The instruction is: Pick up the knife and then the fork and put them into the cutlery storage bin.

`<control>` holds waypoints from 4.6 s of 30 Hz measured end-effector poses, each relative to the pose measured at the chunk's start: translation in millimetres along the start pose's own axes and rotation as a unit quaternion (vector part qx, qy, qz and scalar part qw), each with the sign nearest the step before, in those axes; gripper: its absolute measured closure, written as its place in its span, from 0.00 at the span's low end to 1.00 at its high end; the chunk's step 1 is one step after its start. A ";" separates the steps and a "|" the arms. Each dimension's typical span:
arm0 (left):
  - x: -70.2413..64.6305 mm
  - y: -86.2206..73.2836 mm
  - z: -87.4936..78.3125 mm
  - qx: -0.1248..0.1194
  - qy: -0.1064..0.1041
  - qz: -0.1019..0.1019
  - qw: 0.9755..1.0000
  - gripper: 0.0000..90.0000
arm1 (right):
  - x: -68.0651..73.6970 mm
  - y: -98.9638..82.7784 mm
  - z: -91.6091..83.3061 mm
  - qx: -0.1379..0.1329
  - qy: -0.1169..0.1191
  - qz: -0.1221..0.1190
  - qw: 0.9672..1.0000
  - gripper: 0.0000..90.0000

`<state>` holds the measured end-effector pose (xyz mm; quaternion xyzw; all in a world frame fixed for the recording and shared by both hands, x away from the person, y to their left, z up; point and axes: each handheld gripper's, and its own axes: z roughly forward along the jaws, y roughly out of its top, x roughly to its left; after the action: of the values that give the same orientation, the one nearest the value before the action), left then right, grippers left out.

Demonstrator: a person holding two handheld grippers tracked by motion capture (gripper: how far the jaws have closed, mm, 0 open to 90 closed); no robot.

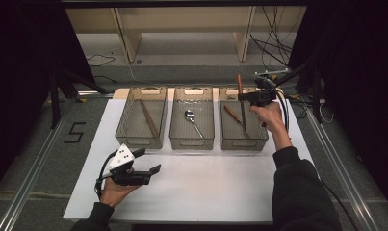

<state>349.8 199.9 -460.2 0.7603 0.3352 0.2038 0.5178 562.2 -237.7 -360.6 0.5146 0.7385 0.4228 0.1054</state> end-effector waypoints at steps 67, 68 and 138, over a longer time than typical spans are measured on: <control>1.6 -0.9 -0.6 0.003 0.004 -0.006 1.000 0.17 | 48.5 -72.5 -41.3 -0.062 0.059 -0.078 0.993 0.33; 1.6 -0.9 -0.6 0.003 0.003 -0.007 1.000 0.17 | 51.1 -75.9 -44.1 -0.063 0.060 -0.083 0.993 0.32; -2.5 -8.8 -5.7 0.010 -0.034 -0.040 0.999 0.17 | 78.3 -237.3 -83.1 -0.144 0.081 -0.122 0.979 0.22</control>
<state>341.7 203.9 -466.1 0.7575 0.3498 0.1535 0.5293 318.8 -240.9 -461.1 0.3635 0.7332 0.5493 0.1691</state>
